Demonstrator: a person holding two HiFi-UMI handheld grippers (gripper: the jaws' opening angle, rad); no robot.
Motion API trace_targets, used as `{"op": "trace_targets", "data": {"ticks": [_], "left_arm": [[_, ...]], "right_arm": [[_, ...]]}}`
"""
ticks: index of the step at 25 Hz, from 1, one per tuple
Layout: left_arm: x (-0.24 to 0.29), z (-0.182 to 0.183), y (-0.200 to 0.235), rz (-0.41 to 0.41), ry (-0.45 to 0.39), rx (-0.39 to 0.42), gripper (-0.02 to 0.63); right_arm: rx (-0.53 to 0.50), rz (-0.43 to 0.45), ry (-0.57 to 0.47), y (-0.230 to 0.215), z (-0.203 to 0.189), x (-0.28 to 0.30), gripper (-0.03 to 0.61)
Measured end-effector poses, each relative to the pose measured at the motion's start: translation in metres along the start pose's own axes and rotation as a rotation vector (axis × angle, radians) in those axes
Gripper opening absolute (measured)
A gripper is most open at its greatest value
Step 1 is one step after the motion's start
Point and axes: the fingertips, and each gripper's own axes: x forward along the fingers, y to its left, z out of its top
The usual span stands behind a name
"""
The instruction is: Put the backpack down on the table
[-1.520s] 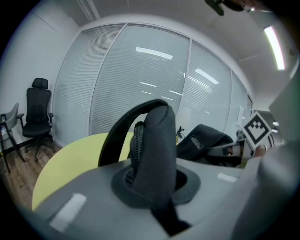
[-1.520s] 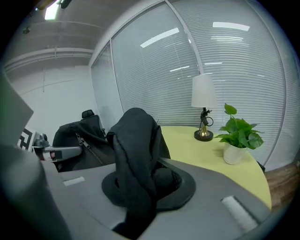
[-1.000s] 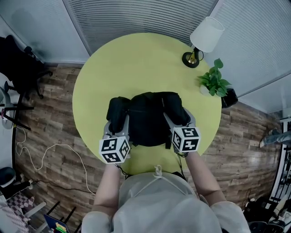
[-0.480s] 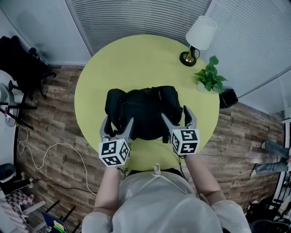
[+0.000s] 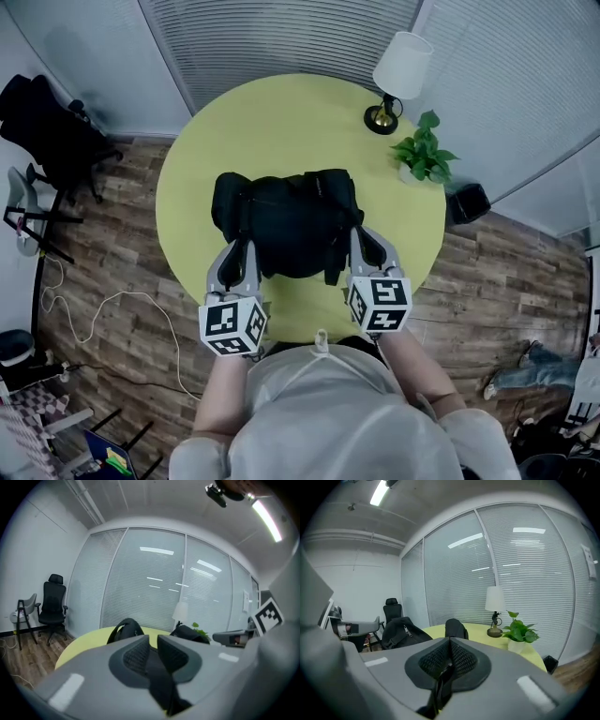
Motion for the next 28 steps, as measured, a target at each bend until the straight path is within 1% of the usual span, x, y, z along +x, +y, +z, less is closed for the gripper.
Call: {"op": "trace_targets", "data": {"ticks": [2,4,8,11,15,21,28], "left_arm": [[-0.005,0.002,-0.010,-0.010,-0.007,-0.003,0.024],[-0.008,0.002,-0.019,-0.027,-0.007,-0.004,0.008],[-0.012,0.004,-0.033,-0.057,-0.013,0.018,0.006],[-0.013,0.001,-0.037,-0.063,0.004,0.042,0.006],[-0.017,0.002,-0.034,-0.057,0.011,0.051,0.006],[-0.020,0.008,-0.031,-0.067,-0.012,0.112,0.006],[-0.022,0.013,-0.027,-0.061,-0.038,0.112,0.006]], "right_arm": [[0.007,0.027,-0.003,0.004,0.000,-0.005,-0.002],[0.015,0.054,-0.018,0.008,0.002,-0.011,-0.002],[0.011,0.095,-0.070,0.017,0.013,-0.020,-0.002],[-0.005,0.089,-0.096,0.018,0.019,-0.023,-0.003],[-0.053,0.111,-0.082,0.030,0.020,-0.023,-0.003],[-0.044,0.131,-0.063,0.044,0.016,-0.020,-0.003],[-0.043,0.129,-0.055,0.048,0.016,-0.019,-0.003]]}}
